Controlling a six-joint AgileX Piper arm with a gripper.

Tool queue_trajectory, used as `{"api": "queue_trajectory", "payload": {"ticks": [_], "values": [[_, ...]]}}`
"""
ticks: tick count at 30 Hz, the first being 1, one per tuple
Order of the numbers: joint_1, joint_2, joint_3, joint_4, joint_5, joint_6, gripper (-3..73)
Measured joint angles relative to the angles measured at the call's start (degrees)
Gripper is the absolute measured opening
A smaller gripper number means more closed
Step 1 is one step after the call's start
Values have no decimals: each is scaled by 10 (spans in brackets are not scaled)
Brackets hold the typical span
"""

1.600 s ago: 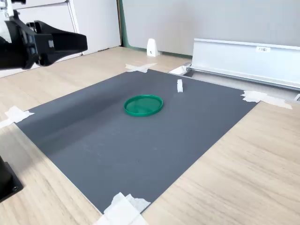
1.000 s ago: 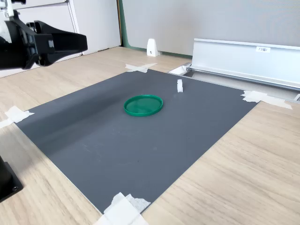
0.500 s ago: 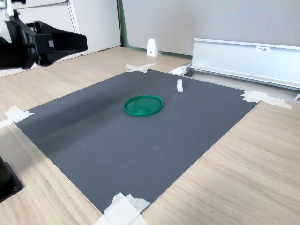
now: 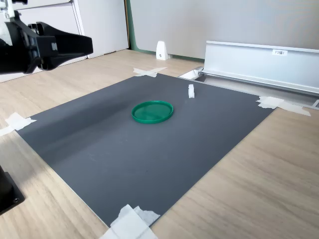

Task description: Grasp a white terminal and put it on the green lid.

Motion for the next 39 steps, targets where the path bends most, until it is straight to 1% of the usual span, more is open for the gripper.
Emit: {"api": "queue_trajectory", "payload": {"ticks": [5, 10, 13, 22, 27, 32, 35, 39], "values": [[0, 31, -23, 14, 14, -30, -8], [0, 109, -97, 21, 48, -39, -8], [0, 173, -147, 21, 93, -41, -8], [0, 374, -285, 22, 285, -41, -8], [0, 493, -332, 22, 342, -41, -8], [0, 607, -384, 22, 353, -41, -8], [0, 671, -425, 20, 337, -41, -8], [0, 745, -490, 5, 330, -41, -8]]}}
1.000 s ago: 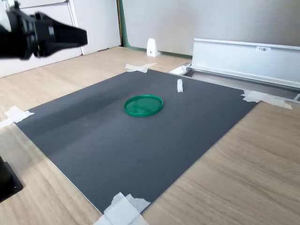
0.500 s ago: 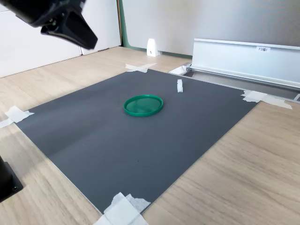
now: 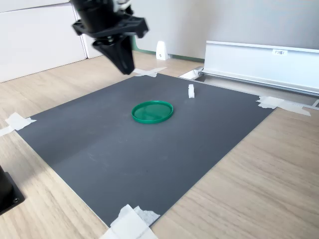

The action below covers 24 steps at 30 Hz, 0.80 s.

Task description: Grasp a white terminal and put it on the green lid.

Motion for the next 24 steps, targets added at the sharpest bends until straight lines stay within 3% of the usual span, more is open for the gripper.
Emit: {"api": "queue_trajectory", "payload": {"ticks": [5, 9, 14, 19, 24], "values": [[0, 80, -94, -5, 41, -1, 10], [0, 132, -174, 6, 92, -16, 90], [0, 192, -240, 32, 149, -56, 288], [0, 237, -279, 30, 166, -69, 532], [-12, 272, -314, 12, 178, -70, 648]]}}
